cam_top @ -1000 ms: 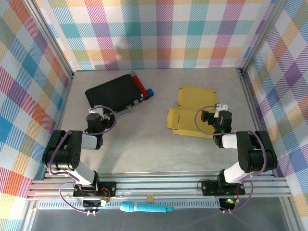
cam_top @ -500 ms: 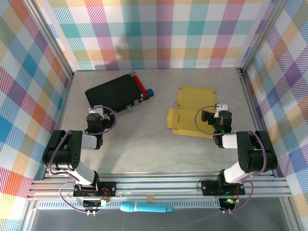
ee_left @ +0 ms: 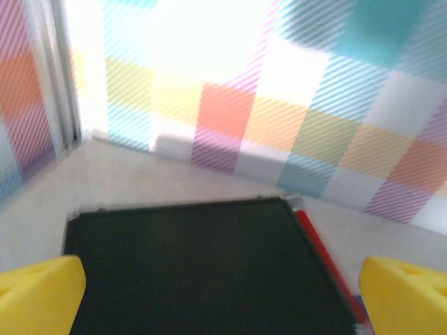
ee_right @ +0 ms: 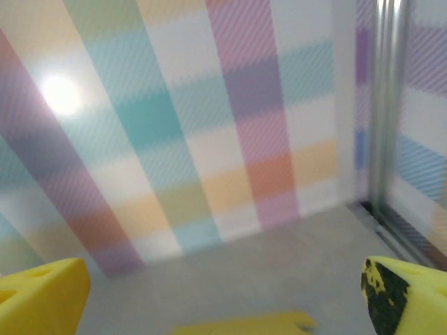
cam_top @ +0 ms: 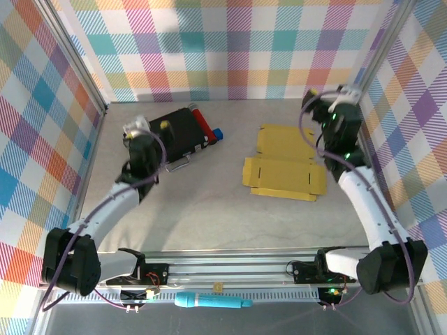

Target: Fold the paper box

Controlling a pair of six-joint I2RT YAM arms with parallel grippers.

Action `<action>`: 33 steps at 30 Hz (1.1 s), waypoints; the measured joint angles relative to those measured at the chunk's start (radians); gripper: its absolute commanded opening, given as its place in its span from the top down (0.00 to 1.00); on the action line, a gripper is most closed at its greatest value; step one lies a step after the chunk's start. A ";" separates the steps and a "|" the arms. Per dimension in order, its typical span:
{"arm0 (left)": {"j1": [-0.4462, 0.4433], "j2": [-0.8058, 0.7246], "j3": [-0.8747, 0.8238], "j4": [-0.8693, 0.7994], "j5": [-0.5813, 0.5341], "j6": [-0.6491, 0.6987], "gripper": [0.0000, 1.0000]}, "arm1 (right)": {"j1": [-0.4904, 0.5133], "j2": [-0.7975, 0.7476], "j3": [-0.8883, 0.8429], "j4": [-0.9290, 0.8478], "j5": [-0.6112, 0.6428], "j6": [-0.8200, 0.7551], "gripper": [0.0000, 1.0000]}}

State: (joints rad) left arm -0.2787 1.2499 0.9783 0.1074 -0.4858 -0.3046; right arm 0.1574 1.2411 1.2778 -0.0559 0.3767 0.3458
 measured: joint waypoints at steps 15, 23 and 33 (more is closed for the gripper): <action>-0.340 0.369 0.156 -0.394 0.620 -0.736 0.45 | -0.028 0.283 0.023 -0.608 -0.467 0.287 0.45; -0.408 0.502 0.161 -0.250 0.734 -0.875 0.47 | -0.066 0.401 0.003 -0.621 -0.592 0.282 0.44; -0.420 0.627 0.180 -0.110 0.781 -0.972 0.46 | -0.089 0.541 0.018 -0.659 -0.613 0.263 0.41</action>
State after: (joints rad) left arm -0.6983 1.8767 1.1587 -0.0025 0.2955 -1.2766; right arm 0.0689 1.7824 1.2961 -0.7147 -0.2367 0.6090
